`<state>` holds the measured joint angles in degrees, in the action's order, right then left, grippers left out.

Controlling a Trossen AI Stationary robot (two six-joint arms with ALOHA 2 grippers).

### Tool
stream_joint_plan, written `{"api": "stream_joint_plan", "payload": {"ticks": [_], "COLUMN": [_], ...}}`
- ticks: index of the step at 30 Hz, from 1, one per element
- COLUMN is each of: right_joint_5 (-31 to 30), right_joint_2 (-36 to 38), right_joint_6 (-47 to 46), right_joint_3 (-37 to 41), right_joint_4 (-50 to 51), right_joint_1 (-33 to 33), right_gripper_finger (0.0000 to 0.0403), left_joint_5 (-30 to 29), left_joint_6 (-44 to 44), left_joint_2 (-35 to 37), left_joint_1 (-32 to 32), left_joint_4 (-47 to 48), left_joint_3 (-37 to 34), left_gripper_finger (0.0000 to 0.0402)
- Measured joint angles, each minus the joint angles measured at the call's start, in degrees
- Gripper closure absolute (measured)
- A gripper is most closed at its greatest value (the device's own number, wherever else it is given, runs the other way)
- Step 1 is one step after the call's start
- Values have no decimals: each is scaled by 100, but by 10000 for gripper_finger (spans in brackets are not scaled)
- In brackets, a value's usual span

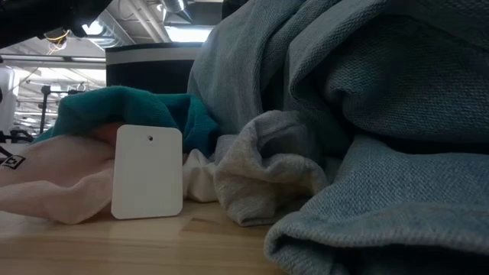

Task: Sort clothes
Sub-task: Put the blue checkered polo into the blue laundry organizer

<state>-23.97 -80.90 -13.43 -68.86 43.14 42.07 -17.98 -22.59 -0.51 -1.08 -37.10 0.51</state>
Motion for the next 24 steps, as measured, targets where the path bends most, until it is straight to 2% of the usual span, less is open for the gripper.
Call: {"api": "stream_joint_plan", "payload": {"ticks": [5,10,20,24], "right_joint_5": [98,406,143,167], "right_joint_2": [-317,-836,-1670,-1833], "right_joint_6": [-56,352,874,947], "right_joint_3": [0,0,-2,-4], "right_joint_4": [-42,-432,-320,-104], "right_joint_1": [-111,-173,-500,-730], "right_gripper_finger": [93,93,94,123], "left_joint_5": [-2,-2,-2,-2], "left_joint_6": [4,29,85,63], "left_joint_2": [-1,0,-1,0], "left_joint_1": [0,0,0,0], "left_joint_4": [-2,-2,0,0], "left_joint_3": [0,0,0,0], "left_gripper_finger": [222,222,222,222]}}
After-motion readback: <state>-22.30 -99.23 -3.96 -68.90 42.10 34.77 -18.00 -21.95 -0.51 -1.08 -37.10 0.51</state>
